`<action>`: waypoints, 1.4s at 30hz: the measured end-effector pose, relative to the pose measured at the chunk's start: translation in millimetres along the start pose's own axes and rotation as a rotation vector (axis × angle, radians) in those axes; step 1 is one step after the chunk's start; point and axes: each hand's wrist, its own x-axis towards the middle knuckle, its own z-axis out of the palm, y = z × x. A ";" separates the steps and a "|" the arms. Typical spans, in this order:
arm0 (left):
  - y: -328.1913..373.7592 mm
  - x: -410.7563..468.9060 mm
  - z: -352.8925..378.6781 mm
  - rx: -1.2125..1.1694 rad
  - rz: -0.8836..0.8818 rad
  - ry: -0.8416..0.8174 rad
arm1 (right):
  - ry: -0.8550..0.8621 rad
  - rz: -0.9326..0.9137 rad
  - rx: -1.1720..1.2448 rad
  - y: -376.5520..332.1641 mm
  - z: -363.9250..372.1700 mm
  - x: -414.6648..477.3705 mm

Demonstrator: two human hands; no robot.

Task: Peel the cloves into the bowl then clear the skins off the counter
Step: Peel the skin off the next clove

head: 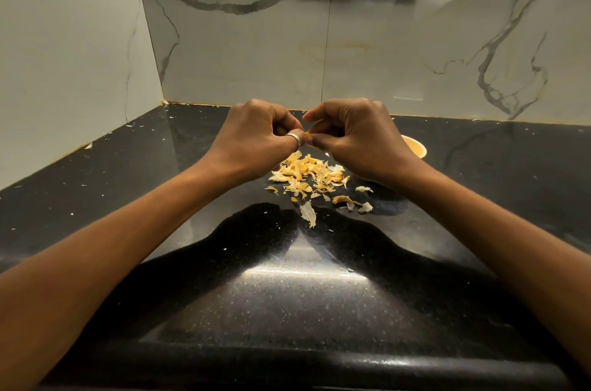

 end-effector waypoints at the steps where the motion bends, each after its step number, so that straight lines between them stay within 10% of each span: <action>1: 0.5 -0.4 0.3 0.023 0.022 0.001 | 0.003 0.002 -0.002 0.1 0.0 -0.4; 15: -1.3 -1.6 -0.6 0.191 0.194 0.030 | 0.015 0.015 0.010 -5.1 -0.2 -2.8; 42: 0.0 1.2 -3.8 0.019 -0.093 -0.072 | -0.015 0.043 0.158 -5.8 -2.0 0.6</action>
